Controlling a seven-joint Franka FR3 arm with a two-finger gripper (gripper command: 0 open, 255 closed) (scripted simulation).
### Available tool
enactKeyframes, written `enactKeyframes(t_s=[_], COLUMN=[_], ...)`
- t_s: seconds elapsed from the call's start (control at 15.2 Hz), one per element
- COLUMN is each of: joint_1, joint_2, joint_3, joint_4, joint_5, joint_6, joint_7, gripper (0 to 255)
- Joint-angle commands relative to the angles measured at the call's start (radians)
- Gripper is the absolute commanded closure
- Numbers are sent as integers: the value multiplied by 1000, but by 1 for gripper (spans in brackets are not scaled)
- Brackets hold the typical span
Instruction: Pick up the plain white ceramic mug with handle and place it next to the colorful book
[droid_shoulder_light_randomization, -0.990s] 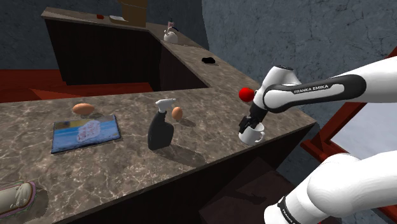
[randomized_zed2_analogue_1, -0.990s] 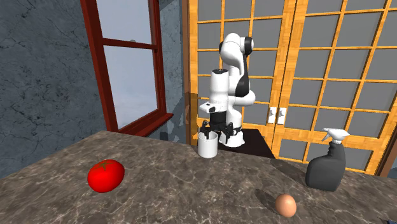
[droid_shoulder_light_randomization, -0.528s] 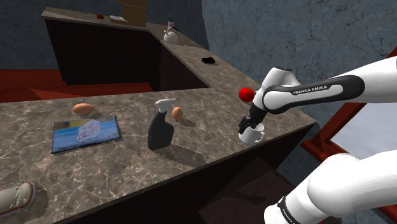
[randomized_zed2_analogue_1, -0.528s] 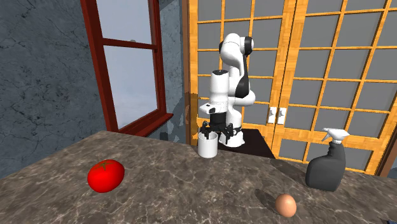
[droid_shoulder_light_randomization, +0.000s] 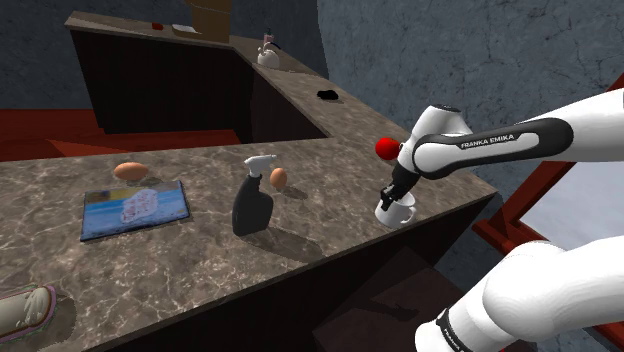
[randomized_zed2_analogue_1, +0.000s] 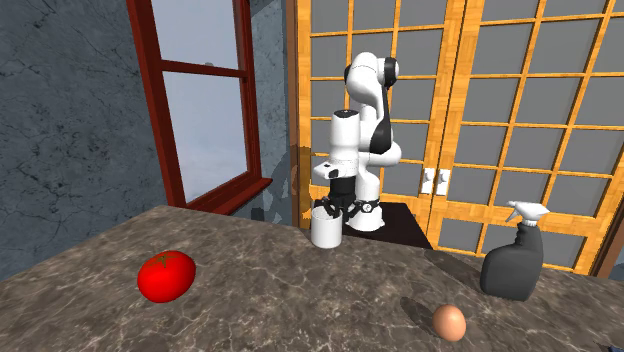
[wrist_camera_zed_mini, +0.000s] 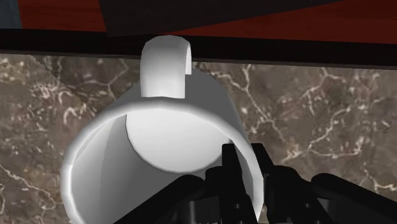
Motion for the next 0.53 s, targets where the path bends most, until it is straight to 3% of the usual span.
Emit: enactKeyframes(t_s=[0.0, 0.46], joint_1=[0, -2], joint_2=[0, -61], joint_3=[0, 11], joint_4=[0, 44], joint_5=[0, 3], joint_6=[0, -106], joint_7=[0, 2], gripper=[255, 255])
